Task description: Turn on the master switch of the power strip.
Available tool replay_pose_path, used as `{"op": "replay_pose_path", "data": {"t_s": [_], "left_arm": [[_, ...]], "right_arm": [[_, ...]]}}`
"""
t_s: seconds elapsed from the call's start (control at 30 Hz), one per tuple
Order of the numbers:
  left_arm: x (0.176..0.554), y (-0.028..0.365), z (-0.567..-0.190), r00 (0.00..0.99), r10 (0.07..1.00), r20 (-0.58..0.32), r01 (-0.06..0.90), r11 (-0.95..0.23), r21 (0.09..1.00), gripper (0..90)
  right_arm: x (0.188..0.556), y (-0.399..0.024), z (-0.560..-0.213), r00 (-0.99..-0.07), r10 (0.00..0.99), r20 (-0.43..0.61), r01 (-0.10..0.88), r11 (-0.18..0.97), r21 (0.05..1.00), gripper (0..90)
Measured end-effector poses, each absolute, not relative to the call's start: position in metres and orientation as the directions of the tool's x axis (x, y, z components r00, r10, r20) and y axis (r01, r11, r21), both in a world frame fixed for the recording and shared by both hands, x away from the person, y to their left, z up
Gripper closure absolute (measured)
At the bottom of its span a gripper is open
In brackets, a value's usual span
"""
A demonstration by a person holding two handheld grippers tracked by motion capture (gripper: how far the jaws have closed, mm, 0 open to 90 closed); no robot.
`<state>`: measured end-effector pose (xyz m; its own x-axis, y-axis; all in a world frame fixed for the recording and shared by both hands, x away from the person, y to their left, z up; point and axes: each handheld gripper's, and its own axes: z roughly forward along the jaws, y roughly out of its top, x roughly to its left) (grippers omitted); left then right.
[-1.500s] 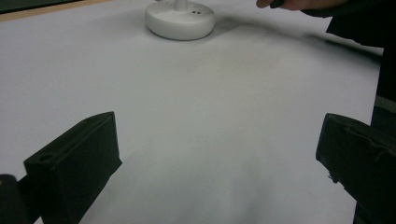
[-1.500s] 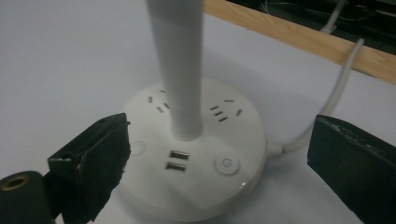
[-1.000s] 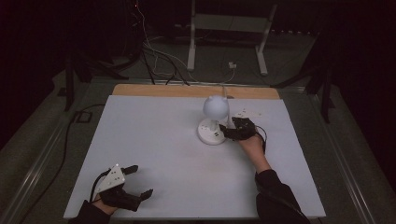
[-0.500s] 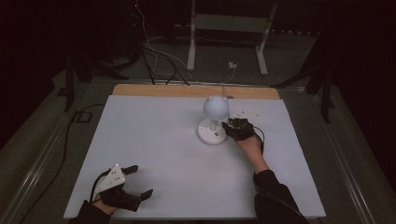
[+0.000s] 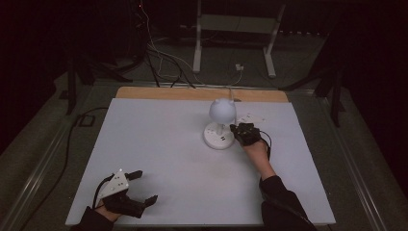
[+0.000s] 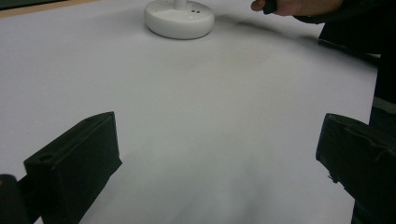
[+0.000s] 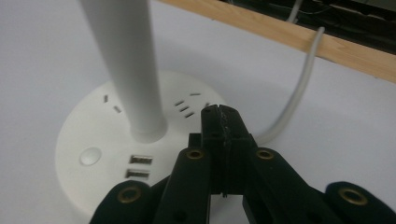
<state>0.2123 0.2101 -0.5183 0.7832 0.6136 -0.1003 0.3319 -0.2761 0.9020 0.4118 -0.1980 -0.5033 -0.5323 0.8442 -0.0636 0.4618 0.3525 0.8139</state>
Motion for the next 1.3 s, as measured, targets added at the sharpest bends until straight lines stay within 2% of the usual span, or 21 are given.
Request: {"op": "replay_pose_path", "data": {"t_s": [0.47,0.73,0.9,1.3], "left_arm": [[0.212,0.210,-0.518,0.787,0.608,-0.102,0.331,-0.277,0.902,0.1],[0.212,0.209,-0.518,0.789,0.606,-0.103,0.331,-0.278,0.902,0.1],[0.212,0.209,-0.518,0.788,0.607,-0.102,0.331,-0.278,0.902,0.1],[0.212,0.209,-0.518,0.791,0.603,-0.100,0.330,-0.283,0.901,0.1]], "right_arm": [[0.408,-0.196,-0.511,-0.551,0.832,-0.058,0.473,0.369,0.800,90.0],[0.407,-0.196,-0.512,-0.555,0.828,-0.080,0.456,0.384,0.803,90.0],[0.404,-0.189,-0.514,-0.555,0.817,-0.155,0.416,0.435,0.798,90.0],[0.405,-0.188,-0.515,-0.560,0.815,-0.149,0.432,0.441,0.787,90.0]]}}
